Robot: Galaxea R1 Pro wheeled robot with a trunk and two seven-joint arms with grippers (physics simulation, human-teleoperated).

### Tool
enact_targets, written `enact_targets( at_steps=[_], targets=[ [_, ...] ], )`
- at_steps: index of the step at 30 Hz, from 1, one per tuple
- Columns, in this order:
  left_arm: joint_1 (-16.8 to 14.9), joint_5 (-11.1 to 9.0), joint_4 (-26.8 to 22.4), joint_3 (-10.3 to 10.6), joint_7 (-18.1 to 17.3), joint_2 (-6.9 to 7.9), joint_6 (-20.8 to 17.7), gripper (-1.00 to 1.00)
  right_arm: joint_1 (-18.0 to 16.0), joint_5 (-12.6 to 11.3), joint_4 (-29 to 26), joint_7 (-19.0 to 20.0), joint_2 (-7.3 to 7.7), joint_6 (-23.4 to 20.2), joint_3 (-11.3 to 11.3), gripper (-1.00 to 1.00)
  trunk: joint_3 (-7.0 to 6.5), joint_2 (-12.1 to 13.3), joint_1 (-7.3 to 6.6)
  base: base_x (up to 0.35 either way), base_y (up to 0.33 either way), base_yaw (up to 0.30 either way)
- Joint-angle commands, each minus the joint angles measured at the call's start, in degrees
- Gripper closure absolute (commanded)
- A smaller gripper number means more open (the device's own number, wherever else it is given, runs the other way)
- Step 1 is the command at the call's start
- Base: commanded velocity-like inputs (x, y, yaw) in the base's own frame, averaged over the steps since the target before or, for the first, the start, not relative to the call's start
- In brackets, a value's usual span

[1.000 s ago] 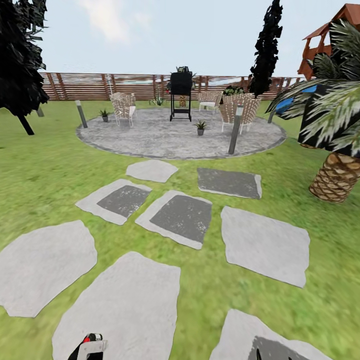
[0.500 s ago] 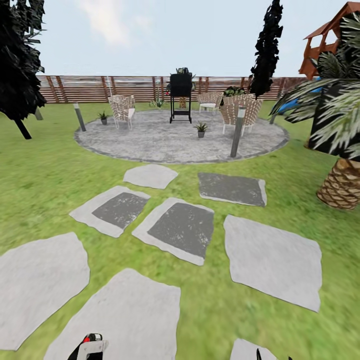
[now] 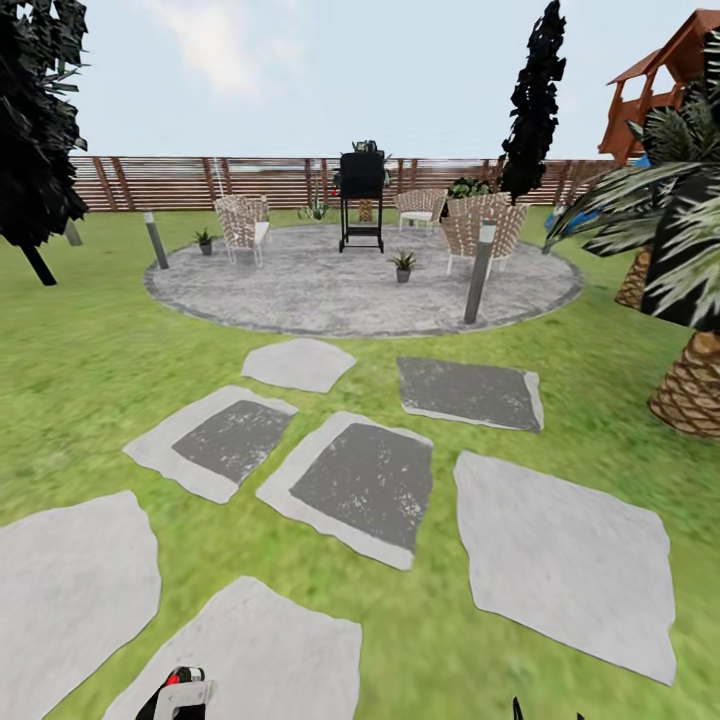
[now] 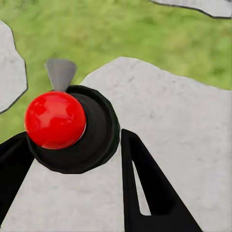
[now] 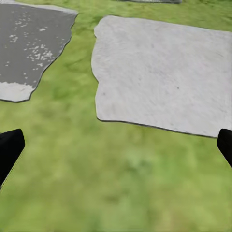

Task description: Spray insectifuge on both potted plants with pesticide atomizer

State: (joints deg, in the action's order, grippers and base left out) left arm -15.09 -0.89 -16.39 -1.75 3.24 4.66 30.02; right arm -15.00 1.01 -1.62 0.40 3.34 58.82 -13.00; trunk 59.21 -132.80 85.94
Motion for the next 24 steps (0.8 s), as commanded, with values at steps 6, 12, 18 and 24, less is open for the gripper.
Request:
enact_targets(
  at_steps=[6,12,18,24],
  targets=[
    [0.0,-0.1,0.0,-0.1,0.0,0.00,0.2,1.00,0.0,0.1,0.0,0.0,0.00,0.2,-0.2,-1.00,0.05,0.0,0.02,0.339,0.000,0.000],
    [0.0,-0.1,0.0,-0.1,0.0,-0.01,0.2,1.00,0.0,0.1,0.0,0.0,0.00,0.2,-0.2,-1.00,0.05,0.0,0.02,0.339,0.000,0.000],
    [0.0,-0.1,0.0,-0.1,0.0,-0.01,0.2,1.00,0.0,0.1,0.0,0.0,0.00,0.2,-0.2,-1.00,0.05,0.0,0.02,0.339,0.000,0.000],
    [0.0,-0.1,0.0,-0.1,0.0,-0.01,0.2,1.00,0.0,0.1,0.0,0.0,0.00,0.2,-0.2,-1.00,0.05,0.0,0.02,0.339,0.000,0.000]
  ],
)
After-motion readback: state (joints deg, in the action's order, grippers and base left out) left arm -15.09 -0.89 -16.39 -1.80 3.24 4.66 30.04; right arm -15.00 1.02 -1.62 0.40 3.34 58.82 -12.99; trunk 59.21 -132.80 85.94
